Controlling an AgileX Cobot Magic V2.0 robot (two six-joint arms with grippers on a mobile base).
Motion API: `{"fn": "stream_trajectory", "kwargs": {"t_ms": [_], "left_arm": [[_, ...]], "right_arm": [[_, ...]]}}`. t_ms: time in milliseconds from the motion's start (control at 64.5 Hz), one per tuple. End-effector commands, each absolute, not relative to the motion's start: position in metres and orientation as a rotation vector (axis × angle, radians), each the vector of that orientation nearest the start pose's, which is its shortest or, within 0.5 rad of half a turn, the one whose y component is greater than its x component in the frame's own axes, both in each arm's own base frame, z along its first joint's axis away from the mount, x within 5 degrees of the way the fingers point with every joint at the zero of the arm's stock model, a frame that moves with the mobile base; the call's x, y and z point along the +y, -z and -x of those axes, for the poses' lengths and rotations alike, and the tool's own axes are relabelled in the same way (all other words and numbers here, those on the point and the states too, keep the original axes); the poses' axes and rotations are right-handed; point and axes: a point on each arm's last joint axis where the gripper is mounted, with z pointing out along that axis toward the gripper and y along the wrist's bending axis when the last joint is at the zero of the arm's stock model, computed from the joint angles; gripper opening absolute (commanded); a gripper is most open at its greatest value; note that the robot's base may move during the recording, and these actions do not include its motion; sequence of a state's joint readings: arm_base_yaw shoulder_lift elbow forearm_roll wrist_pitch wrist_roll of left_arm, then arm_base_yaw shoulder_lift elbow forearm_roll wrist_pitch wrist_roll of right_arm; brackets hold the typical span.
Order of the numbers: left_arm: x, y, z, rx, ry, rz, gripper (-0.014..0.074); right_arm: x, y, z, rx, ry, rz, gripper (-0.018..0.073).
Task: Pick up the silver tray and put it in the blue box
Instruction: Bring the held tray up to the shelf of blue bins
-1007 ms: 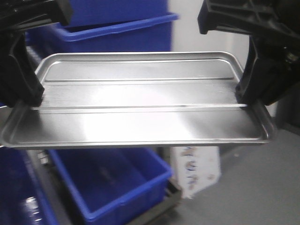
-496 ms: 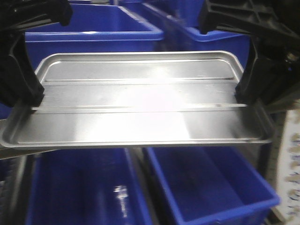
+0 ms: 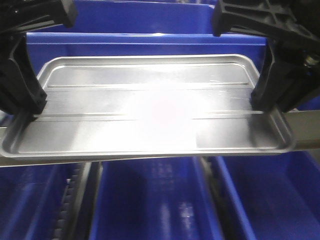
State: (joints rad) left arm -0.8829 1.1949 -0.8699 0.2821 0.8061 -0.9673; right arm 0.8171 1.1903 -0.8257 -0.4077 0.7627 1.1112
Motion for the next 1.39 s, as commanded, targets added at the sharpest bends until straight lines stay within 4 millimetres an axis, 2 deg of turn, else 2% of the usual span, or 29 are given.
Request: {"fn": "stream_trajectory", "kwargs": {"t_ms": [0,1379], "left_arm": [[-0.1539,-0.2963,-0.1600,2.570,0.266,-0.091,-0.0104],[-0.1540,-0.2964,-0.1601,2.569,0.268,-0.091,-0.0104]], "right_arm": [[0.1370,-0.2900,-0.1750,2.482,-0.205,-0.071,0.0060],[0.1389,-0.2910,-0.1758,2.467,-0.232,-0.062,0.0060]]}}
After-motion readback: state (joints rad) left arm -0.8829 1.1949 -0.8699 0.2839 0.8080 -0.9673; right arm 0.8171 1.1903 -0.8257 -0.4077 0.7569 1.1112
